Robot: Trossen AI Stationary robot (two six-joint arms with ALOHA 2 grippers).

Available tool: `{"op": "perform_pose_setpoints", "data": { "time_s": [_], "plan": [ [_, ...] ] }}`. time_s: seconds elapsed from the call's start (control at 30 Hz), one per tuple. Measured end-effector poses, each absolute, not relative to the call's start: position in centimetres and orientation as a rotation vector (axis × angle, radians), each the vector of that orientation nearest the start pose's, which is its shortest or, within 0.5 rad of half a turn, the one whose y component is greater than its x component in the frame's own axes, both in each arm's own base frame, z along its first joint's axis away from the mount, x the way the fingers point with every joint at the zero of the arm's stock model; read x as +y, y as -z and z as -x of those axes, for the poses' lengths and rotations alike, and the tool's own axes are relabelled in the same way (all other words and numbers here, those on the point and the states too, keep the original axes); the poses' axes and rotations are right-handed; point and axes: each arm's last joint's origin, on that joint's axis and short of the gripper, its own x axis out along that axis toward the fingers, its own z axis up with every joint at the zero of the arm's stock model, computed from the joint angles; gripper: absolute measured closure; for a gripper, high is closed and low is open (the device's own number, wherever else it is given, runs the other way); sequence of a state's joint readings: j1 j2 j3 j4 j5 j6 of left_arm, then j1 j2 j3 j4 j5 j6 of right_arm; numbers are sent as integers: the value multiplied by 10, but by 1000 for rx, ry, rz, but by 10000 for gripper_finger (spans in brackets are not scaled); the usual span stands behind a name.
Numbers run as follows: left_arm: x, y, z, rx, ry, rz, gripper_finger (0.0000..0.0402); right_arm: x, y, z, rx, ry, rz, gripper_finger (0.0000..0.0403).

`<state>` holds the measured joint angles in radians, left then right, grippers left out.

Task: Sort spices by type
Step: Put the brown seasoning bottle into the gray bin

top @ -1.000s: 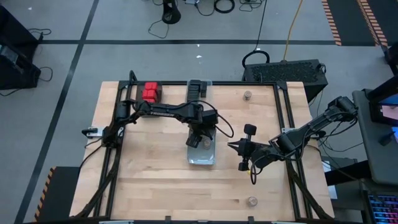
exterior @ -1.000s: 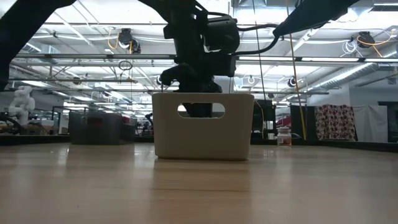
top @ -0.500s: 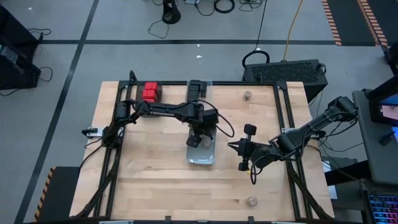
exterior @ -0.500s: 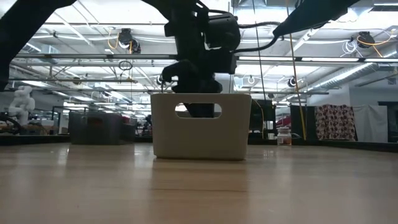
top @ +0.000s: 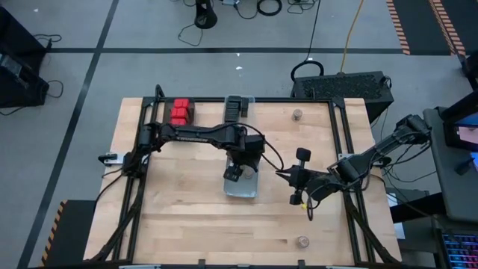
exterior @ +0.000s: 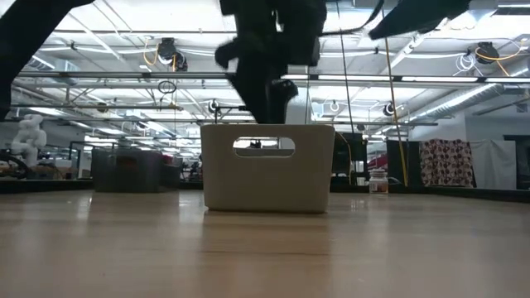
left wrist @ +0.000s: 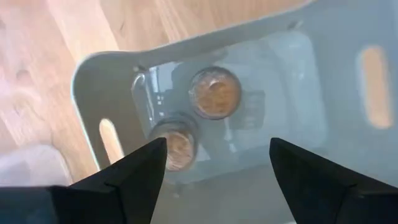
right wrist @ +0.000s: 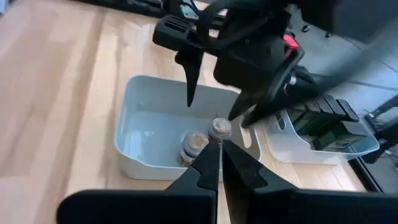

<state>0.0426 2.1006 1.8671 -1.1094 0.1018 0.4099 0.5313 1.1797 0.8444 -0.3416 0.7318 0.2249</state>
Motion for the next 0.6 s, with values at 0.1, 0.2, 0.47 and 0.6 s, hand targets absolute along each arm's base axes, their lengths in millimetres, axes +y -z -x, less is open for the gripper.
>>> {"op": "perform_pose_setpoints", "data": {
  "time_s": [0.1, 0.2, 0.47, 0.6],
  "plan": [
    [3, -244, -426, 1328, 288, -190, 111, 104, -274, -205, 513, 243, 140, 403],
    [-14, -244, -421, 1380, 311, -189, 111, 101, -278, -190, 533, 249, 70, 403],
    [-58, -248, -414, 1393, 355, -177, 111, 107, -263, -164, 741, 244, -186, 403],
    [-86, -256, -420, 1250, 381, -184, 111, 123, -249, -161, 870, 124, -252, 403]
  ]
}}
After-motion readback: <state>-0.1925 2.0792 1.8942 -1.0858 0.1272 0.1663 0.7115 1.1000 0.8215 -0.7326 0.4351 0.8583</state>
